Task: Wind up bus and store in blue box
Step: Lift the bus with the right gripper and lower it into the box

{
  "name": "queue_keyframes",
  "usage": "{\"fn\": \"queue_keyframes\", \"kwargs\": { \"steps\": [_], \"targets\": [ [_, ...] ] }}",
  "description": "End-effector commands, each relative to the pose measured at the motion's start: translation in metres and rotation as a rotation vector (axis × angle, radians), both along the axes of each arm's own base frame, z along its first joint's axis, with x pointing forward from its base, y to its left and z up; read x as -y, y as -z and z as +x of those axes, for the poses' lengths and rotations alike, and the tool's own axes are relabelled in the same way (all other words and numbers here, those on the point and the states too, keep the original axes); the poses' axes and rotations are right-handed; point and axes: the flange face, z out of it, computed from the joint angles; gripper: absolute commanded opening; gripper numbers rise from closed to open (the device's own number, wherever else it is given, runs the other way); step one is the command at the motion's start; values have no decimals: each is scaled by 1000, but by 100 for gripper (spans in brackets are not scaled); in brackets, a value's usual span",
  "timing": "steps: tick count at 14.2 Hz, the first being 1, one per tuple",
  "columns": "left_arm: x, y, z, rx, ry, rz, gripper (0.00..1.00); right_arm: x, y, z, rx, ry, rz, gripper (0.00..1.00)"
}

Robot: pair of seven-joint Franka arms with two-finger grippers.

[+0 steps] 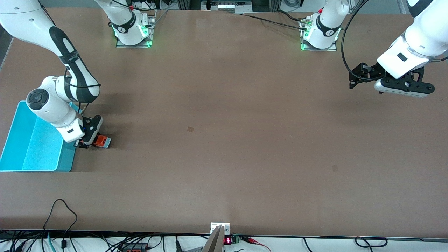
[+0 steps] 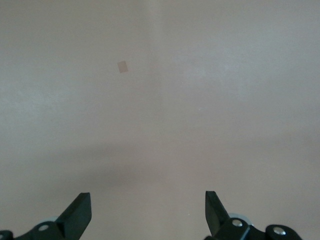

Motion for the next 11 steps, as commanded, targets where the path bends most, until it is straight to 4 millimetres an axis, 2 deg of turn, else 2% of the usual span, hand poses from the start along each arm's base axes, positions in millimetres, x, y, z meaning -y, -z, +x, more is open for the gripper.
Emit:
{"fn": "queue_keyframes", "kwargs": {
  "steps": [1, 2, 4, 5, 6, 9, 11],
  "targets": [
    [1, -5, -2, 0, -8, -2, 100, -25, -67, 12, 22, 151, -7, 0],
    [1, -5, -2, 0, -8, -2, 100, -27, -91, 16, 33, 221, -6, 0],
    [1, -5, -2, 0, -8, -2, 100, -20, -124, 18, 51, 298, -10, 0],
    [1, -5, -2, 0, -8, -2, 100, -6, -141, 18, 45, 365, 13, 0],
    [1, -5, -2, 0, -7, -2, 100, 24, -152, 14, 17, 500, 68, 0],
    [0, -5, -2, 0, -11, -2, 100, 101, -147, -1, -19, 809, 136, 0],
    [0, -5, -2, -2, -10, -2, 100, 160, -126, -16, -26, 951, 113, 0]
  ]
}}
